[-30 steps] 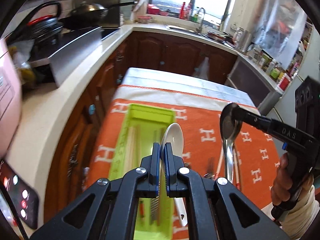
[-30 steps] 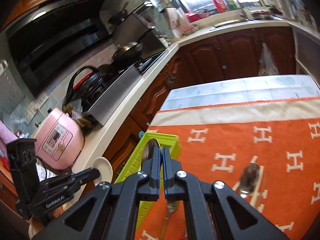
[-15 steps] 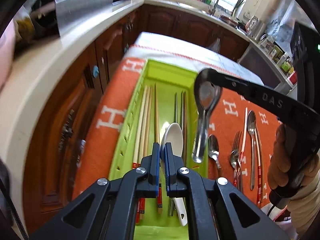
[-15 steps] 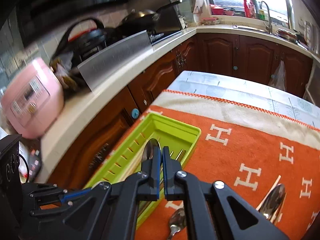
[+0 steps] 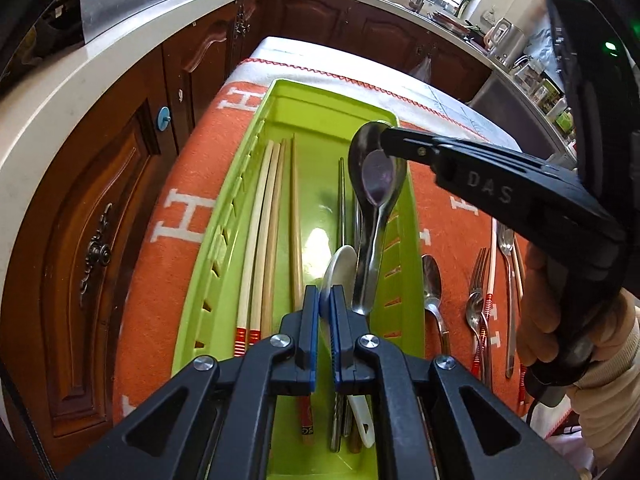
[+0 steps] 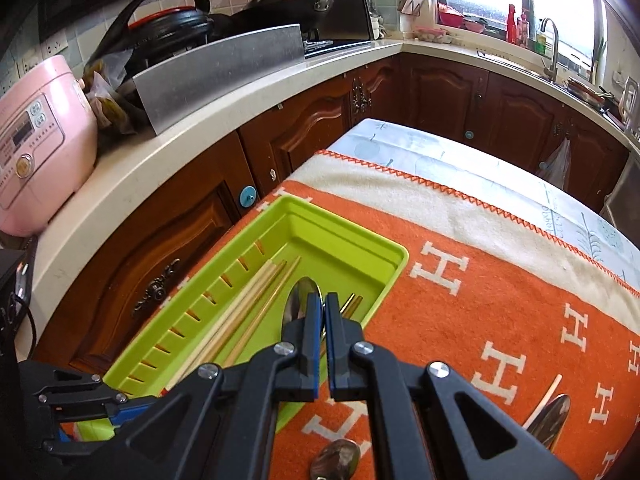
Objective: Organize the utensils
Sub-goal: 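Carry both spoons into the green tray and open both tools, then grasp the wooden-handled spoon with the left tool while the right approaches a small steel spoon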
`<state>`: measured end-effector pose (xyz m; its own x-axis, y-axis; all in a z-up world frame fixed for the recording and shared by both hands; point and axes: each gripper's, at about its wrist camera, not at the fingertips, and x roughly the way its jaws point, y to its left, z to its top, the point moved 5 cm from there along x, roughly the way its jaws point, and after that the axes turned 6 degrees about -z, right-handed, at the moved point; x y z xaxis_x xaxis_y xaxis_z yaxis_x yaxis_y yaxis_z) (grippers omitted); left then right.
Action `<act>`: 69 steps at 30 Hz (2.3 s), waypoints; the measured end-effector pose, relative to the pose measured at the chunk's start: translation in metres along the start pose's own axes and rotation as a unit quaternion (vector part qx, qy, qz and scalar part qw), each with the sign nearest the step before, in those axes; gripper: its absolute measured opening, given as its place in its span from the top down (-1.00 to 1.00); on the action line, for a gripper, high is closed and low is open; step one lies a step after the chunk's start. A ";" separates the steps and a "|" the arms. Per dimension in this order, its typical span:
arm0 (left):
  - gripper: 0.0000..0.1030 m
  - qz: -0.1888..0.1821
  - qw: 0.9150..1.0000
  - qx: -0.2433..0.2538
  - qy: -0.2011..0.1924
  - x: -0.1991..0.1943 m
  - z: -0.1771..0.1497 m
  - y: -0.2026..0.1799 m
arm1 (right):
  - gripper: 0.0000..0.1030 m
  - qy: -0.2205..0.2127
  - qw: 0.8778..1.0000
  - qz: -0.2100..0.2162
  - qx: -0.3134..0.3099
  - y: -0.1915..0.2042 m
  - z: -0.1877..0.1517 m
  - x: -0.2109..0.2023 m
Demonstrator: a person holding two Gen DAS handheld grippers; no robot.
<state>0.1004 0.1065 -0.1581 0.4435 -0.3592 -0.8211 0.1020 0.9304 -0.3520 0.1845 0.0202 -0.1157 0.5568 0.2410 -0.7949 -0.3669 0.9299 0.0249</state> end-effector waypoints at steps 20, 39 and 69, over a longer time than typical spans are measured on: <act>0.49 0.023 0.999 0.033 -0.035 -0.033 0.005 -0.026 | 0.88 0.019 0.994 0.026 0.102 -0.057 -0.028 -0.051; 0.52 -0.030 0.997 0.073 0.012 -0.022 -0.026 -0.119 | 0.88 0.015 0.977 0.056 0.205 -0.126 -0.105 -0.119; 0.85 0.077 0.994 0.068 0.031 0.057 -0.046 -0.112 | 0.88 0.062 0.974 0.096 0.194 -0.089 -0.170 -0.100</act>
<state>0.0731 -0.0213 -0.1859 0.4088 -0.2114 -0.8878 0.1586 0.9745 -0.1590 0.0350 -0.1338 -0.1416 0.4036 0.4071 -0.8194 -0.1329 0.9122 0.3877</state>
